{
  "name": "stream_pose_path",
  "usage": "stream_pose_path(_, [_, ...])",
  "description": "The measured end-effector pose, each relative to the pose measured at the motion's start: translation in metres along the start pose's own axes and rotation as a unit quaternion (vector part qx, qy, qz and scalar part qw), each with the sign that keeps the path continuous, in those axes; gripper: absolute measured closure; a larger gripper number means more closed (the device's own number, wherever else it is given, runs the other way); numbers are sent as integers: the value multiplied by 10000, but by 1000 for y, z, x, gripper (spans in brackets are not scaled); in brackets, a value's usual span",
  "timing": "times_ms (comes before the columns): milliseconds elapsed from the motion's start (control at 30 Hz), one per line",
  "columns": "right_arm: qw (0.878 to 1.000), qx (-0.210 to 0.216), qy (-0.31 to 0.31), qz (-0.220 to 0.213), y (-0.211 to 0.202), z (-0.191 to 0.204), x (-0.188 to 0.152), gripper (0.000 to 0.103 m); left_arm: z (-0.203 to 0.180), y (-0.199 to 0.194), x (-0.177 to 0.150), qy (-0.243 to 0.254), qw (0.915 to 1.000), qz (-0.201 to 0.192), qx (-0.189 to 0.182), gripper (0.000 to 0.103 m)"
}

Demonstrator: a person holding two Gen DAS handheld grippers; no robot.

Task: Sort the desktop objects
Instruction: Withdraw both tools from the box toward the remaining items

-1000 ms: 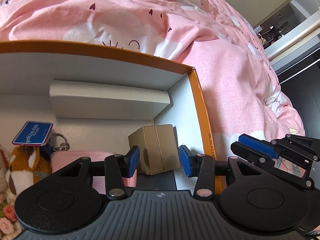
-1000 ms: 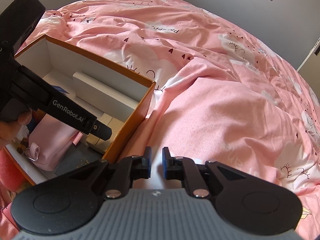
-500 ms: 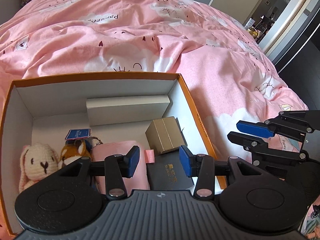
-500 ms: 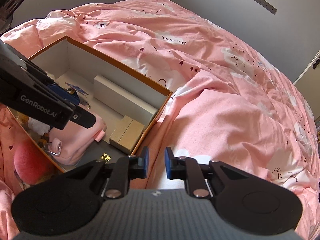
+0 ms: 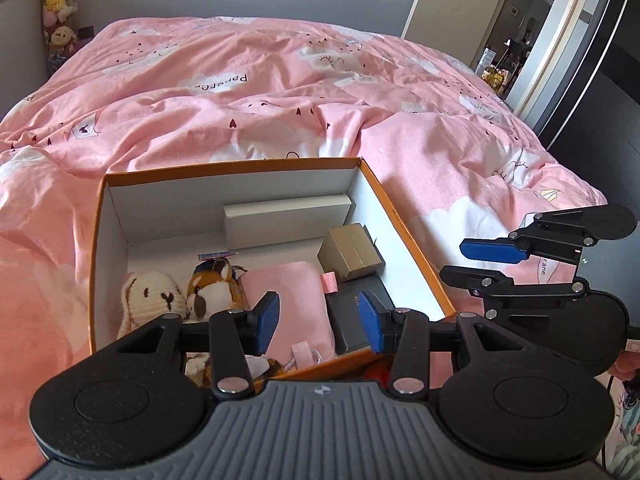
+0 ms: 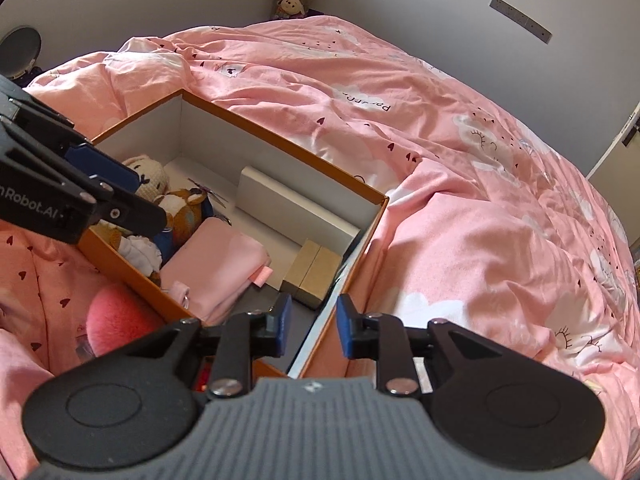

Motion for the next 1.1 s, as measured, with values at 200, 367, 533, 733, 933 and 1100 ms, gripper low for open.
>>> stream_pose_path(200, [9977, 196, 572, -322, -21, 20, -17, 65, 8, -29, -25, 272, 9989, -307, 222, 51])
stream_pose_path(367, [9911, 501, 1109, -545, -34, 35, -39, 56, 19, -39, -50, 281, 9983, -304, 420, 51])
stream_pose_path(533, [9858, 517, 1552, -376, -29, 48, -66, 47, 23, -33, -78, 249, 9994, -25, 236, 49])
stream_pose_path(733, [9764, 334, 2105, 350, 4, 54, -96, 43, 21, -13, -103, 189, 9989, 428, -15, 49])
stream_pose_path(933, [9711, 482, 2173, 864, 24, 66, -110, 43, 15, 2, -116, 220, 9973, 681, -192, 49])
stream_pose_path(1100, [9690, 573, 2139, 1093, 33, 72, -114, 43, 8, 13, -125, 294, 9952, 872, -339, 48])
Point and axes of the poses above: each gripper's, at about its wrist camera, not at the fingertips, and y roughly the way its jaws point, z to its left, x to its top, the point moved 1 cm from there along y, roughly the way its jaws point, and after that the axes turned 2 degrees about y, right-handed, at the moved point
